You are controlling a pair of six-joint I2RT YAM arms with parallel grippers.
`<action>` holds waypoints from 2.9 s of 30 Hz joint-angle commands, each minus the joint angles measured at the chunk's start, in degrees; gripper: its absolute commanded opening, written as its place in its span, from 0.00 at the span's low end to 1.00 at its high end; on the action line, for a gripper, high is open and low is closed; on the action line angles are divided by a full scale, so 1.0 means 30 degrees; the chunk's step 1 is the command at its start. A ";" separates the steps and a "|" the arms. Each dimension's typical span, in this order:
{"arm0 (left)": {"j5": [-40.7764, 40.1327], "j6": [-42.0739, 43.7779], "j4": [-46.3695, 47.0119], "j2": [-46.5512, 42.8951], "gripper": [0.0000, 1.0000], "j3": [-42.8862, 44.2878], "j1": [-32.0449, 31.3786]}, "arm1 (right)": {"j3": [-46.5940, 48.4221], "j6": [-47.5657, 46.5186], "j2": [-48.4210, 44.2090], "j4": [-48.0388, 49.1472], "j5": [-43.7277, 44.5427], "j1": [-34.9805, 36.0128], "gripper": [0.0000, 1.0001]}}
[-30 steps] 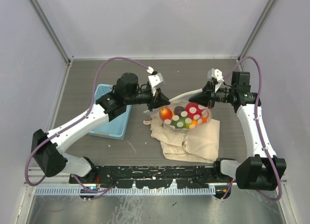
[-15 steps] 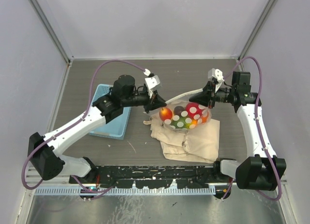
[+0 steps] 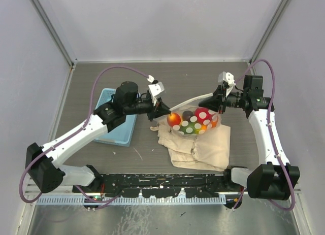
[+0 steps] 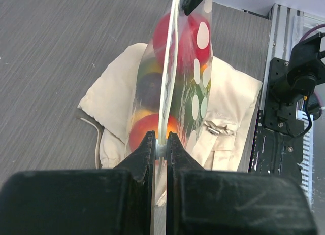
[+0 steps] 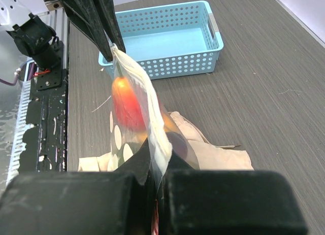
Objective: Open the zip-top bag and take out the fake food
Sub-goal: Unzip the zipper food storage bag at the center of the board.
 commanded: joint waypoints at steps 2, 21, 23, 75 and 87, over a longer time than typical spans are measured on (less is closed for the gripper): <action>-0.0287 0.0447 -0.0395 -0.1270 0.00 -0.0208 0.0306 | 0.0084 0.0128 -0.0253 0.0703 -0.0441 -0.0269 0.01; -0.0690 0.1064 -0.1297 -0.1790 0.00 -0.0933 0.0634 | 0.0059 0.0103 -0.0197 0.0703 -0.0429 -0.0357 0.01; -0.0746 0.1135 -0.1387 -0.1856 0.00 -0.1013 0.0687 | 0.0078 0.0099 -0.0194 0.0703 -0.0436 -0.0350 0.01; -0.3561 0.3468 -0.4048 -0.3005 0.00 -0.3044 0.1524 | 0.0034 0.0097 -0.0071 0.0703 -0.0502 -0.0378 0.01; -0.1186 -0.2648 -0.0488 -0.4932 0.98 -0.1624 0.2036 | -0.0094 0.0086 0.0246 0.0703 -0.0777 -0.0325 0.01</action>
